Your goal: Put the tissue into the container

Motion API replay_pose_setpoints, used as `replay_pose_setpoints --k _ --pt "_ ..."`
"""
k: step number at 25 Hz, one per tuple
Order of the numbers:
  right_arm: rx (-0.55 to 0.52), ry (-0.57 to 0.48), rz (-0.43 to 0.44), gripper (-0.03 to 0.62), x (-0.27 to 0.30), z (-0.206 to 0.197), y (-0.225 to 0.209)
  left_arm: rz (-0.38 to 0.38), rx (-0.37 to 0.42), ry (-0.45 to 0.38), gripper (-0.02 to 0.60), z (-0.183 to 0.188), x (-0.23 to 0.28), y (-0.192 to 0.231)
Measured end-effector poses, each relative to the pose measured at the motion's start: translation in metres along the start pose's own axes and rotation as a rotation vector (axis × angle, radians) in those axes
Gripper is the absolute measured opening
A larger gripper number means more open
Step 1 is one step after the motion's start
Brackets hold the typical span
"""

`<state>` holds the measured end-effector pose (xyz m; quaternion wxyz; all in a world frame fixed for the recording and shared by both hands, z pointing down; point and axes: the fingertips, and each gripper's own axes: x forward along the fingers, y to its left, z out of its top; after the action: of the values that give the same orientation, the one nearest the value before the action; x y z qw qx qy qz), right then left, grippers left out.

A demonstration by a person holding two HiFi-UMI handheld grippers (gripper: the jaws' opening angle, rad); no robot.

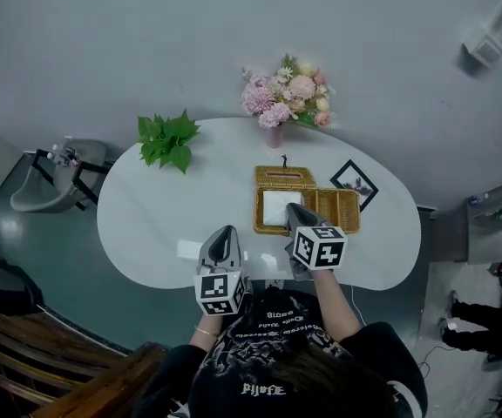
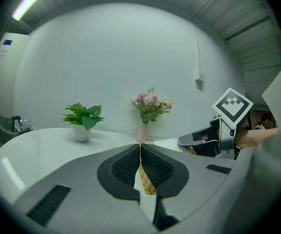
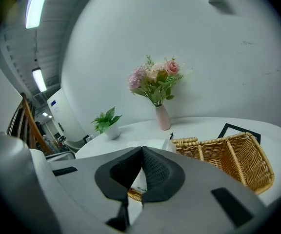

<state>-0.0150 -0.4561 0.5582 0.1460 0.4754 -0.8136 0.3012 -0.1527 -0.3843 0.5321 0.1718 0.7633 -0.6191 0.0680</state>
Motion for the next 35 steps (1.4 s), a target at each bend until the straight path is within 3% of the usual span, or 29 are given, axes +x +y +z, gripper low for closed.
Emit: replay_pose_setpoints --k 20,35 --pt "0.044 0.161 -0.087 0.023 0.032 -0.025 -0.025 0.000 0.024 0.023 0.026 -0.003 0.013 -0.006" --pt "0.006 0.295 -0.180 0.029 0.036 -0.035 -0.029 0.002 0.008 0.021 0.026 -0.003 0.014 0.000"
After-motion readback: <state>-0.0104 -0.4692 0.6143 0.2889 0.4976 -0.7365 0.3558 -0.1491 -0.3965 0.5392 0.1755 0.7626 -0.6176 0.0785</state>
